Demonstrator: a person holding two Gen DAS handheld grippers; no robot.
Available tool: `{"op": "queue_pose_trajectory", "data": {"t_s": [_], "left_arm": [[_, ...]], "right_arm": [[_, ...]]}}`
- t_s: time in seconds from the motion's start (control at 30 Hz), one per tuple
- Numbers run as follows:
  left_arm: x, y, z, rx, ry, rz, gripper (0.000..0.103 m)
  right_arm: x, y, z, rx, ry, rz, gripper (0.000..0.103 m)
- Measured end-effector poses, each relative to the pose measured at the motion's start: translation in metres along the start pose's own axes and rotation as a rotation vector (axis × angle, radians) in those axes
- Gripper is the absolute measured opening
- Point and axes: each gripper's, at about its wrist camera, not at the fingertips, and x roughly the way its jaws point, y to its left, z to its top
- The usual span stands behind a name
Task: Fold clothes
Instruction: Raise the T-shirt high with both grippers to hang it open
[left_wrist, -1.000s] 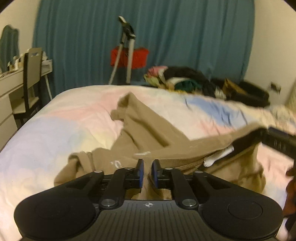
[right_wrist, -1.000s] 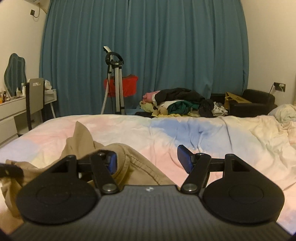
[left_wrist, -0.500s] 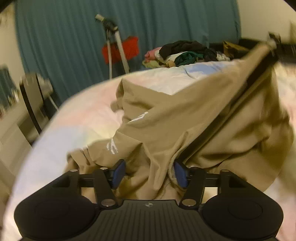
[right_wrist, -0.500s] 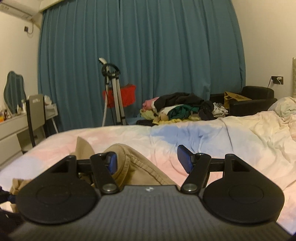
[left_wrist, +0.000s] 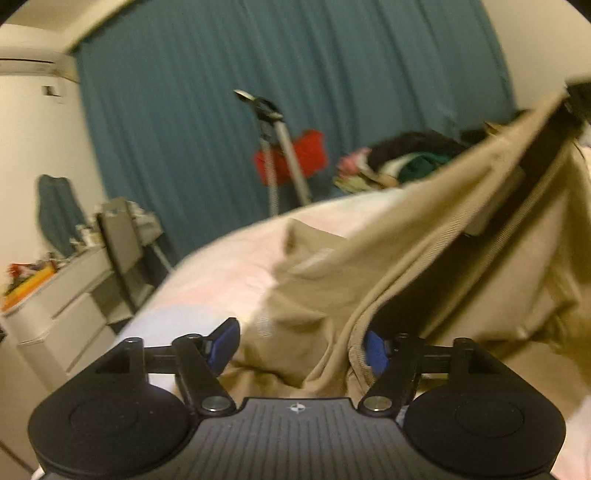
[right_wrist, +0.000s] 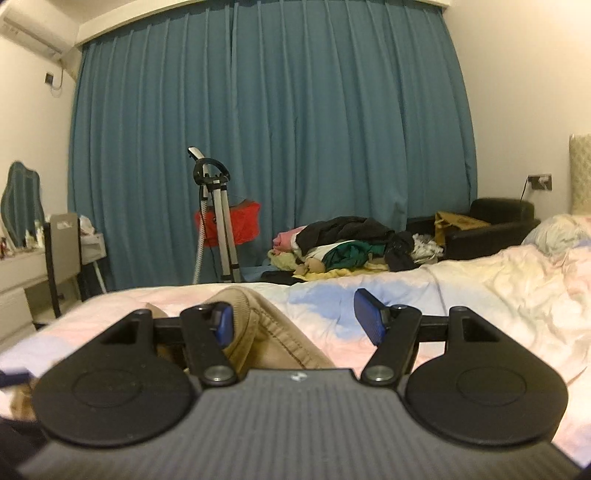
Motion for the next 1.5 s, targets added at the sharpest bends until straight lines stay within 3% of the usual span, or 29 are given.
{"op": "queue_pose_trajectory", "data": {"t_s": [0.1, 0.2, 0.3, 0.37, 0.43, 0.5, 0.57, 0.73, 0.87, 1.07, 1.2, 1.27, 1.37, 1.43, 1.5], "left_arm": [[0.003, -0.003, -0.008, 0.081, 0.071, 0.029, 0.078], [0.005, -0.005, -0.018, 0.116, 0.180, 0.033, 0.077], [0.006, -0.003, -0.031, 0.087, 0.312, -0.005, 0.077], [0.000, 0.003, -0.030, 0.044, 0.318, -0.001, 0.077], [-0.013, 0.019, -0.020, -0.021, 0.249, 0.043, 0.078], [-0.036, 0.045, -0.001, -0.153, 0.134, 0.063, 0.081], [-0.065, 0.071, 0.022, -0.277, 0.002, 0.078, 0.083], [-0.141, 0.125, 0.106, -0.472, -0.251, 0.143, 0.082], [-0.208, 0.168, 0.176, -0.559, -0.435, 0.152, 0.082], [-0.312, 0.222, 0.267, -0.589, -0.643, 0.097, 0.082], [-0.366, 0.240, 0.316, -0.585, -0.693, 0.022, 0.083], [-0.383, 0.244, 0.337, -0.576, -0.688, -0.033, 0.083], [-0.387, 0.237, 0.357, -0.554, -0.668, -0.062, 0.084], [-0.374, 0.227, 0.362, -0.535, -0.632, -0.068, 0.085], [-0.348, 0.216, 0.357, -0.523, -0.585, -0.091, 0.085]], "right_arm": [[0.009, 0.006, -0.008, -0.096, 0.047, -0.024, 0.067], [0.018, 0.008, -0.024, -0.173, 0.152, -0.070, 0.068], [0.017, 0.005, -0.032, -0.200, 0.229, -0.112, 0.068], [0.013, 0.001, -0.035, -0.179, 0.279, -0.116, 0.068], [0.006, -0.002, -0.031, -0.163, 0.296, -0.115, 0.068], [-0.008, -0.005, -0.010, -0.116, 0.258, -0.105, 0.068], [-0.025, -0.004, 0.027, -0.080, 0.180, -0.076, 0.068], [-0.073, 0.007, 0.129, -0.049, -0.008, 0.014, 0.068], [-0.123, 0.009, 0.214, -0.017, -0.128, 0.090, 0.069], [-0.207, 0.003, 0.321, -0.008, -0.326, 0.147, 0.069], [-0.246, -0.004, 0.375, -0.001, -0.420, 0.158, 0.069], [-0.252, -0.009, 0.390, 0.017, -0.425, 0.158, 0.069], [-0.253, -0.015, 0.408, 0.036, -0.419, 0.148, 0.073], [-0.242, -0.022, 0.407, 0.029, -0.402, 0.123, 0.082], [-0.223, -0.026, 0.395, 0.006, -0.374, 0.098, 0.082]]}}
